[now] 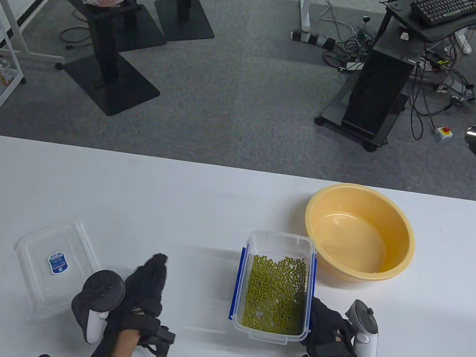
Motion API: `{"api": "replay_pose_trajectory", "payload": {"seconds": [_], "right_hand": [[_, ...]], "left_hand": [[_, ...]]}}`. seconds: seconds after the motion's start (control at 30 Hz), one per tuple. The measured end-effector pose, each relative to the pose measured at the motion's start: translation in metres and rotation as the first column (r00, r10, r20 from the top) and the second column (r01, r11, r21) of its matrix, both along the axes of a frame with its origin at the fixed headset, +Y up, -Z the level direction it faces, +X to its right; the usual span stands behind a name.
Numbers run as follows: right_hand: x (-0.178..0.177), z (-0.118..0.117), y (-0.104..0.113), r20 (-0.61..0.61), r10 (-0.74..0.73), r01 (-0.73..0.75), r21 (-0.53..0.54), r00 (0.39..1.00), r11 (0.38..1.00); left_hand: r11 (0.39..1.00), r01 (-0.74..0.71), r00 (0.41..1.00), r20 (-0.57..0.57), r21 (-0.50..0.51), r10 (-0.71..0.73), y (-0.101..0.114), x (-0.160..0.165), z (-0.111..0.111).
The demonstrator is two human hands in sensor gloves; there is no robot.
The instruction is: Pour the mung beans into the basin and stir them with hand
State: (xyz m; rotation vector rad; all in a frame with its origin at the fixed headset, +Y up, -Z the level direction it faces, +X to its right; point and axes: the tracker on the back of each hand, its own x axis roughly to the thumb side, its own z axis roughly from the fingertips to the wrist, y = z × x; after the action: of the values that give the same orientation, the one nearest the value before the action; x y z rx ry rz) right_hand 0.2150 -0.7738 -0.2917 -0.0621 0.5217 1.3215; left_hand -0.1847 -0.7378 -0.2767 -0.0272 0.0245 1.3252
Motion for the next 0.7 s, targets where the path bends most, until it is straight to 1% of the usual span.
{"api": "replay_pose_trajectory", "payload": {"seconds": [0.03, 0.07, 0.1, 0.13, 0.17, 0.2, 0.23, 0.27, 0.3, 0.33, 0.37, 0.4, 0.43, 0.5, 0.57, 0.6, 0.63, 0.67, 0.7], "right_hand": [[0.0, 0.0, 0.0, -0.004, 0.001, -0.001, -0.001, 1.0, 1.0], [-0.001, 0.0, -0.001, -0.008, 0.001, -0.001, -0.003, 1.0, 1.0], [-0.001, 0.001, -0.001, -0.011, 0.001, -0.001, -0.004, 1.0, 1.0], [-0.002, 0.001, -0.002, -0.016, 0.002, -0.003, -0.007, 1.0, 1.0], [-0.003, 0.001, -0.003, -0.025, 0.005, -0.005, -0.01, 1.0, 1.0], [-0.004, 0.001, -0.004, -0.037, 0.008, -0.009, -0.012, 0.999, 1.0], [-0.006, 0.001, -0.005, -0.053, 0.016, -0.017, -0.017, 0.998, 1.0], [-0.009, 0.001, -0.007, -0.067, 0.021, -0.022, -0.018, 0.998, 1.0], [-0.011, 0.001, -0.008, -0.075, 0.023, -0.025, -0.02, 0.997, 0.999], [-0.014, 0.002, -0.011, -0.094, 0.021, -0.024, -0.031, 0.995, 0.999], [-0.015, 0.002, -0.013, -0.08, 0.038, -0.041, -0.036, 0.996, 0.999], [-0.015, 0.002, -0.014, -0.08, 0.046, -0.049, -0.038, 0.996, 0.998], [-0.016, 0.002, -0.016, -0.098, 0.042, -0.046, -0.04, 0.994, 0.998], [-0.02, 0.004, -0.018, -0.135, 0.003, -0.01, -0.046, 0.991, 0.999], [-0.024, 0.005, -0.018, -0.169, -0.009, 0.001, -0.049, 0.986, 0.999], [-0.027, 0.006, -0.018, -0.197, -0.027, 0.018, -0.049, 0.98, 0.999], [-0.03, 0.006, -0.018, -0.216, -0.042, 0.03, -0.058, 0.975, 0.998], [-0.031, 0.007, -0.017, -0.204, -0.029, 0.017, -0.06, 0.979, 0.998], [-0.032, 0.007, -0.016, -0.204, -0.021, 0.009, -0.057, 0.979, 0.998]], "left_hand": [[0.994, -0.105, 0.994, 0.027, -0.039, 0.106, -0.002, 0.011, 0.002], [0.972, -0.225, 0.973, 0.038, -0.06, 0.228, -0.006, 0.024, 0.005], [0.955, -0.288, 0.956, 0.041, -0.067, 0.291, -0.01, 0.032, 0.007], [0.936, -0.344, 0.938, 0.03, -0.072, 0.346, -0.018, 0.045, 0.01], [0.935, -0.346, 0.936, 0.038, -0.077, 0.349, -0.027, 0.053, 0.012], [0.933, -0.341, 0.934, 0.074, -0.115, 0.35, -0.035, 0.061, 0.013], [0.911, -0.362, 0.906, 0.154, -0.196, 0.394, -0.041, 0.068, 0.014], [0.878, -0.406, 0.855, 0.233, -0.254, 0.463, -0.044, 0.074, 0.015], [0.848, -0.451, 0.806, 0.28, -0.28, 0.521, -0.046, 0.079, 0.016], [0.8, -0.507, 0.739, 0.315, -0.322, 0.595, -0.047, 0.086, 0.018], [0.788, -0.511, 0.738, 0.294, -0.343, 0.607, -0.047, 0.09, 0.022], [0.804, -0.492, 0.761, 0.284, -0.334, 0.584, -0.048, 0.092, 0.023], [0.842, -0.436, 0.795, 0.303, -0.316, 0.526, -0.048, 0.094, 0.023], [0.878, -0.351, 0.825, 0.337, -0.324, 0.454, -0.05, 0.096, 0.024], [0.892, -0.298, 0.865, 0.3, -0.339, 0.403, -0.054, 0.096, 0.024], [0.886, -0.31, 0.861, 0.294, -0.343, 0.415, -0.058, 0.097, 0.025], [0.871, -0.346, 0.846, 0.287, -0.348, 0.45, -0.06, 0.097, 0.025], [0.839, -0.411, 0.827, 0.241, -0.358, 0.508, -0.061, 0.095, 0.026], [0.827, -0.433, 0.826, 0.209, -0.358, 0.523, -0.061, 0.093, 0.025]]}}
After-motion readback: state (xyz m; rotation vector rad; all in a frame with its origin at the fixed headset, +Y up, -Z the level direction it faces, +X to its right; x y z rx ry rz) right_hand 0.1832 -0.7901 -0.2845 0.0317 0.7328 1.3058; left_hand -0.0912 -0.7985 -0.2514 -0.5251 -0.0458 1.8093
